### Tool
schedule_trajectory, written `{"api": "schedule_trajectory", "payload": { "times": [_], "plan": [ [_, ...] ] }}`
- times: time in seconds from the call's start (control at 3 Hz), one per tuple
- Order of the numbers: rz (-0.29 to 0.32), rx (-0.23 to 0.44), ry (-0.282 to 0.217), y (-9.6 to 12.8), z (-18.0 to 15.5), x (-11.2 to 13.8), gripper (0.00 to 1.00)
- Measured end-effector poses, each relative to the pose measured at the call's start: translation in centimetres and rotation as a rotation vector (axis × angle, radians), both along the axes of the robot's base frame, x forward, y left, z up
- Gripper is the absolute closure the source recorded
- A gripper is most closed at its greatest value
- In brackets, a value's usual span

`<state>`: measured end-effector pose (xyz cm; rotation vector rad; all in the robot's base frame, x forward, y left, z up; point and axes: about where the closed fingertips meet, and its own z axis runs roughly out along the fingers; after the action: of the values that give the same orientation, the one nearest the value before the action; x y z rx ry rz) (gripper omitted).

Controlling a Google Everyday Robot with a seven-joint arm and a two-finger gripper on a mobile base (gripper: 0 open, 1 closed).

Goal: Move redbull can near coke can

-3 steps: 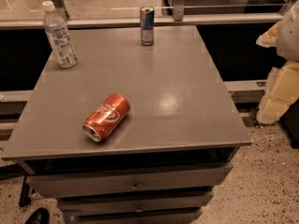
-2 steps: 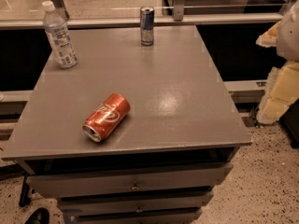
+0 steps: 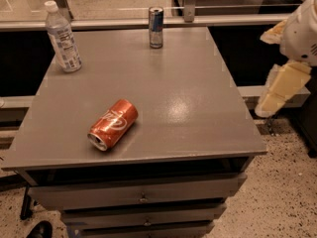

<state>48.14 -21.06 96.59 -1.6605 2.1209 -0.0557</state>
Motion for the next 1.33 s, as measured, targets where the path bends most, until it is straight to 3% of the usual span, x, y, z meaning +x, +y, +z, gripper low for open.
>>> {"api": "schedule_trajectory", "payload": {
  "times": [0.33, 0.67, 1.0, 1.33],
  "plan": [
    [0.009, 0.14, -0.102, 1.4, 0.1, 6.0, 0.0],
    [0.005, 0.329, -0.2, 4.5, 0.9, 12.0, 0.0],
    [0.004, 0.499, -0.269, 8.3, 1.3, 16.1, 0.0],
    [-0.007, 0.527, -0.302, 8.9, 1.9, 17.2, 0.0]
  ]
}}
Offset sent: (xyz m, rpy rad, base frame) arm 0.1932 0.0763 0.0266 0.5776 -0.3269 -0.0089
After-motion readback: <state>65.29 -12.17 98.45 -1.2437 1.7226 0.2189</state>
